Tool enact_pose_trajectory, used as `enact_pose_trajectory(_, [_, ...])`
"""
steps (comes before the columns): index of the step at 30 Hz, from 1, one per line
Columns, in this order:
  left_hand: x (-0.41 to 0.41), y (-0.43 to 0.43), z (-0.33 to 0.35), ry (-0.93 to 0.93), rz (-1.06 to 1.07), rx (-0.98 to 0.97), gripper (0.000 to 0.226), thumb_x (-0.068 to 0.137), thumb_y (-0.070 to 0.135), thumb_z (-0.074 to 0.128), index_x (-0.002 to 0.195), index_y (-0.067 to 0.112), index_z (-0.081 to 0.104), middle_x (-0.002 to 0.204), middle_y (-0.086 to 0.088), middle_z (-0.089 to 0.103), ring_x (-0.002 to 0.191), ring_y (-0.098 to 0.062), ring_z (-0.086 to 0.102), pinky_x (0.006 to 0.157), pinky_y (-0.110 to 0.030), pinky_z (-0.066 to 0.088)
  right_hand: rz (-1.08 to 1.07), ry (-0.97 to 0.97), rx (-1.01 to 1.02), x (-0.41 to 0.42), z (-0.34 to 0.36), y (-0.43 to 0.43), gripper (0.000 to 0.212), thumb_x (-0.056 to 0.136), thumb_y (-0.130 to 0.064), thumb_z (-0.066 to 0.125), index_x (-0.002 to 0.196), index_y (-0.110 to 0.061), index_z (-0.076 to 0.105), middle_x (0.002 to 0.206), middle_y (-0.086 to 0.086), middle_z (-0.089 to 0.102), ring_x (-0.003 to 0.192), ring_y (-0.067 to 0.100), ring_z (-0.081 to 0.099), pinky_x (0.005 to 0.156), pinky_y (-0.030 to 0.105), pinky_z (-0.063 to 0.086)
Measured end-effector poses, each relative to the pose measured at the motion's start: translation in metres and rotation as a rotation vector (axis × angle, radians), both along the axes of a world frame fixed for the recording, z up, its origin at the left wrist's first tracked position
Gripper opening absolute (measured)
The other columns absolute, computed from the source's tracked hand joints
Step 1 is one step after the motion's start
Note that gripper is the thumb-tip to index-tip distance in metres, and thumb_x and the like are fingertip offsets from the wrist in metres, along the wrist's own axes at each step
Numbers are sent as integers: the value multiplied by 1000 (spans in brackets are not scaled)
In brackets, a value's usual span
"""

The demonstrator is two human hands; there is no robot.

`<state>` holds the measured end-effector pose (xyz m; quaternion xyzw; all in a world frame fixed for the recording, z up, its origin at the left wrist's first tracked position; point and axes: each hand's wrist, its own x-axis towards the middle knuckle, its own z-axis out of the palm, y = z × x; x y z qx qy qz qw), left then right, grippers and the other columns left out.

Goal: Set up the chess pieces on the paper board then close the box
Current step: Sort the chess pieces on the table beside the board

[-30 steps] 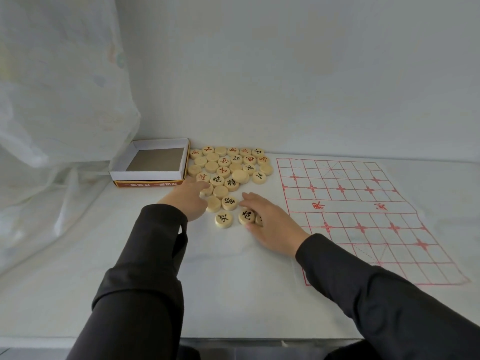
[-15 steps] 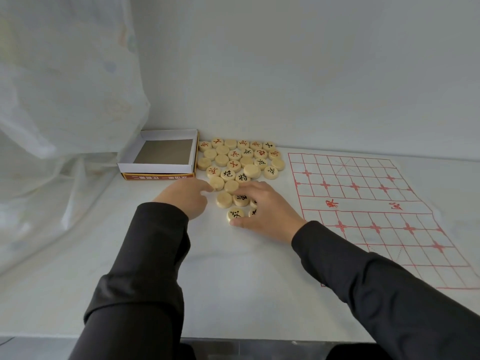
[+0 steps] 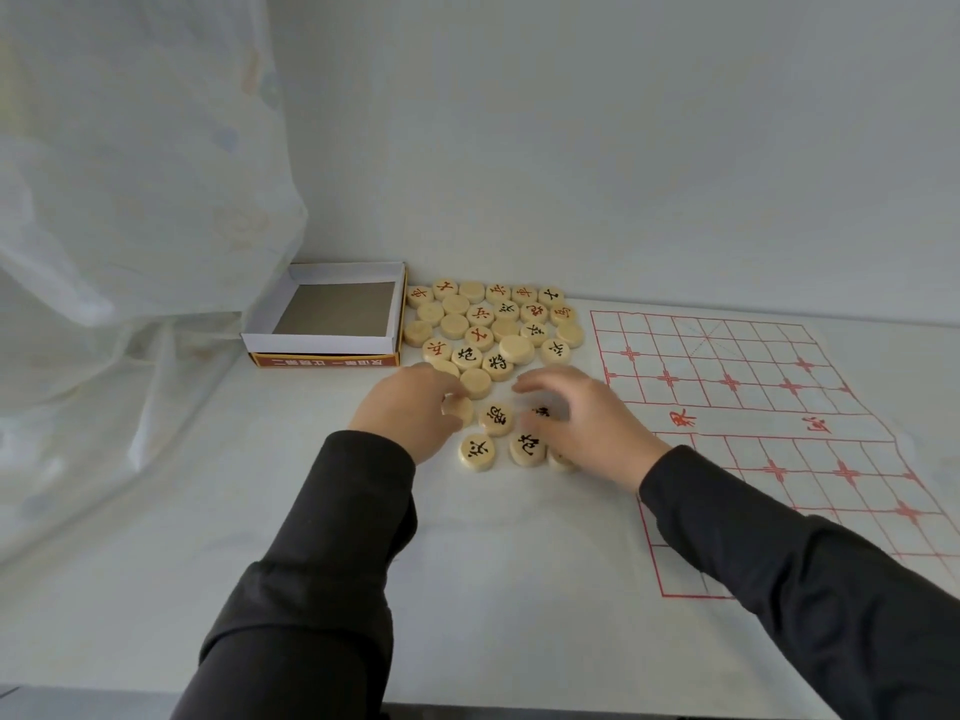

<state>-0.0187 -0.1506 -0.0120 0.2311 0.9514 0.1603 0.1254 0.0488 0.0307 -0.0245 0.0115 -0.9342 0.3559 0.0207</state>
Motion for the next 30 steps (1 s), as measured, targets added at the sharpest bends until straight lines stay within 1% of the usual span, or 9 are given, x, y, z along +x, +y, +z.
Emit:
enact_pose_trajectory(5, [2, 3, -1, 40, -8, -24, 39, 83, 30, 66, 120, 22, 57, 112, -1, 52, 100, -20, 52, 87, -27, 45, -24, 87, 85, -26, 7, 9, 28, 86, -10, 61, 112, -17, 65, 118, -5, 57, 117, 10, 47, 101, 19, 32])
enact_pose_trajectory(9, [0, 2, 1, 49, -14, -26, 29, 88, 31, 56, 111, 15, 64, 105, -4, 60, 95, -19, 56, 81, -24, 44, 36, 121, 243, -48, 11, 4, 25, 84, -14, 67, 108, -15, 68, 115, 3, 54, 116, 18, 42, 96, 18, 27])
enact_pose_trajectory(13, [-2, -2, 5, 39, 32, 36, 28, 95, 29, 46, 101, 11, 66, 94, -6, 65, 86, -19, 57, 73, -23, 42, 112, 108, 408, -60, 12, -10, 25, 83, -23, 69, 107, -21, 70, 133, 7, 48, 128, 23, 35, 106, 36, 28])
enact_pose_trajectory(16, [-4, -4, 4, 30, 61, 36, 29, 97, 25, 43, 96, 9, 67, 87, -6, 63, 78, -18, 55, 70, -24, 40, 136, 63, 458, -63, 11, -17, 29, 80, -31, 71, 107, -21, 69, 142, 5, 41, 134, 22, 28, 108, 34, 21])
enact_pose_trajectory(18, [-5, -4, 3, 6, 74, 51, 28, 97, 20, 42, 102, 10, 67, 95, -6, 64, 86, -19, 56, 75, -25, 43, 133, 52, 455, -66, 11, -22, 30, 79, -35, 71, 104, -20, 71, 143, 4, 40, 134, 21, 26, 108, 31, 20])
enact_pose_trajectory(20, [-4, -3, 4, -19, 87, 59, 30, 96, 15, 41, 114, 14, 65, 109, -5, 63, 101, -20, 57, 89, -27, 45, 144, 31, 460, -67, 9, -26, 30, 77, -37, 72, 101, -19, 71, 143, 4, 40, 134, 21, 26, 108, 31, 19])
enact_pose_trajectory(23, [-5, -4, 5, -56, 104, 57, 27, 94, 16, 46, 113, 15, 65, 110, -6, 65, 101, -20, 59, 93, -30, 48, 156, 6, 454, -69, 8, -29, 29, 76, -36, 73, 98, -18, 71, 141, 4, 42, 133, 21, 28, 108, 33, 21])
enact_pose_trajectory(26, [-6, -5, 4, -85, 121, 58, 24, 92, 16, 53, 113, 17, 65, 111, -6, 63, 103, -21, 59, 94, -31, 48, 76, 37, 359, -64, 15, -25, 30, 76, -30, 73, 101, -14, 68, 127, 1, 50, 121, 16, 39, 99, 26, 28])
enact_pose_trajectory(30, [-4, -2, 5, -131, 110, 118, 25, 89, 12, 58, 113, 15, 64, 107, -5, 63, 98, -20, 62, 94, -33, 50, -83, -24, 36, -49, 27, -9, 30, 69, -16, 80, 93, -17, 63, 88, -5, 60, 73, 3, 52, 66, 19, 43])
